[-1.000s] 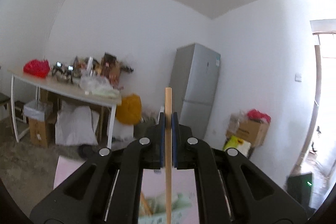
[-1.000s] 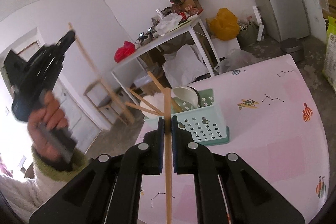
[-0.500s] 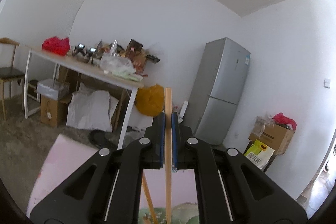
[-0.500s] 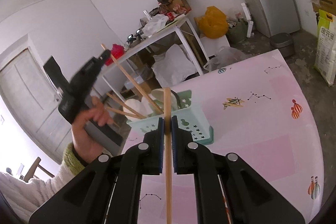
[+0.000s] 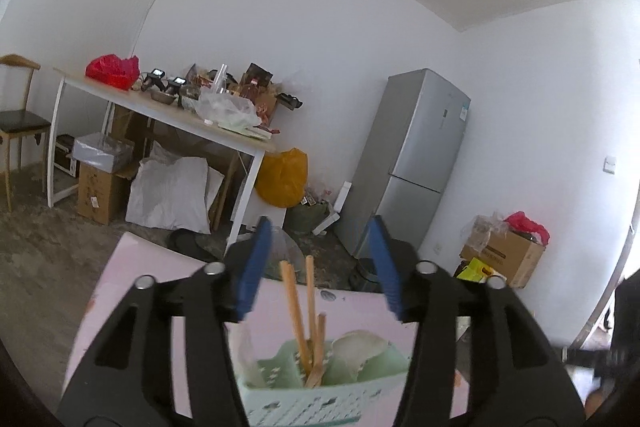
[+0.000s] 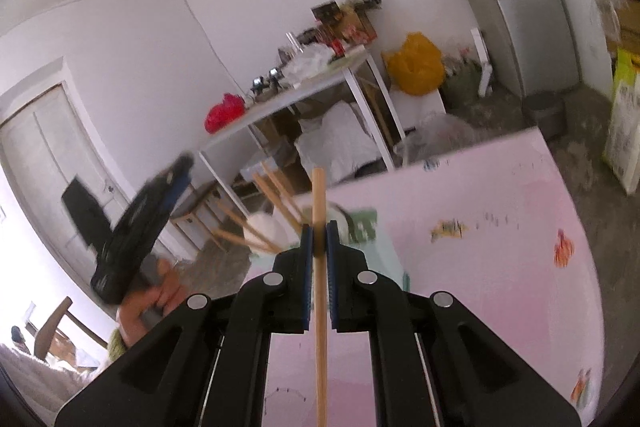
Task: Organize utensils
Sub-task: 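Lower the left gripper's chopstick into the green holder and open the left gripper, then lower the right gripper's chopstick into the green holder and open the right gripper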
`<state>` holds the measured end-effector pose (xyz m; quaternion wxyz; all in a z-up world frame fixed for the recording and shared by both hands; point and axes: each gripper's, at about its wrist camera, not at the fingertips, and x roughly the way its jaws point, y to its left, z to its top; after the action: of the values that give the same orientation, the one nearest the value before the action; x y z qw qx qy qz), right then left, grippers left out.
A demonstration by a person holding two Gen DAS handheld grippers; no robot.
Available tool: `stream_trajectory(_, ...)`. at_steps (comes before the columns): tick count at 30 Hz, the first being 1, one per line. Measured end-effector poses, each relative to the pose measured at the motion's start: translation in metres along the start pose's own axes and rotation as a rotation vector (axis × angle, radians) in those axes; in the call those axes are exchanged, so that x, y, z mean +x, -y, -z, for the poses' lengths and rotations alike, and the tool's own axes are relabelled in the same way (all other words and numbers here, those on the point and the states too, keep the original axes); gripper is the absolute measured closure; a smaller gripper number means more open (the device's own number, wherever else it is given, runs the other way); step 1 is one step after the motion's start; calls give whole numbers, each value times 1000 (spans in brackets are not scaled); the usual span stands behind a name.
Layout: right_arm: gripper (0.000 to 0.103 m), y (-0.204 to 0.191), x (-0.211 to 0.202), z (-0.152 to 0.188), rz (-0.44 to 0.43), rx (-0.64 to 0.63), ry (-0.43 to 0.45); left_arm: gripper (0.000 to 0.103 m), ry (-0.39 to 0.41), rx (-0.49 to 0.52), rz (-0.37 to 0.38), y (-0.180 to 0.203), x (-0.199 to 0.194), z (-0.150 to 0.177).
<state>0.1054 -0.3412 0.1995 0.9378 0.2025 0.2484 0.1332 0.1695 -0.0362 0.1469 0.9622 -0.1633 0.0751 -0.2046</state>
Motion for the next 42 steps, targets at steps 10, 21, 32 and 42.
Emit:
stream_trajectory(10, 96, -39, 22, -68, -27, -144, 170, 28, -115, 96, -48, -28, -62, 23)
stream_trajectory(21, 96, -72, 87, -107, -90, -252, 309, 23, -257, 94, -164, -75, -100, 67)
stream_trajectory(32, 93, -46, 154, -50, -14, -389, 151, 20, -291, 123, -143, -79, -91, 77)
stream_trajectory(42, 47, 9, 104, -40, 6, -231, 97, 19, -360, 141, -28, -67, -40, 99)
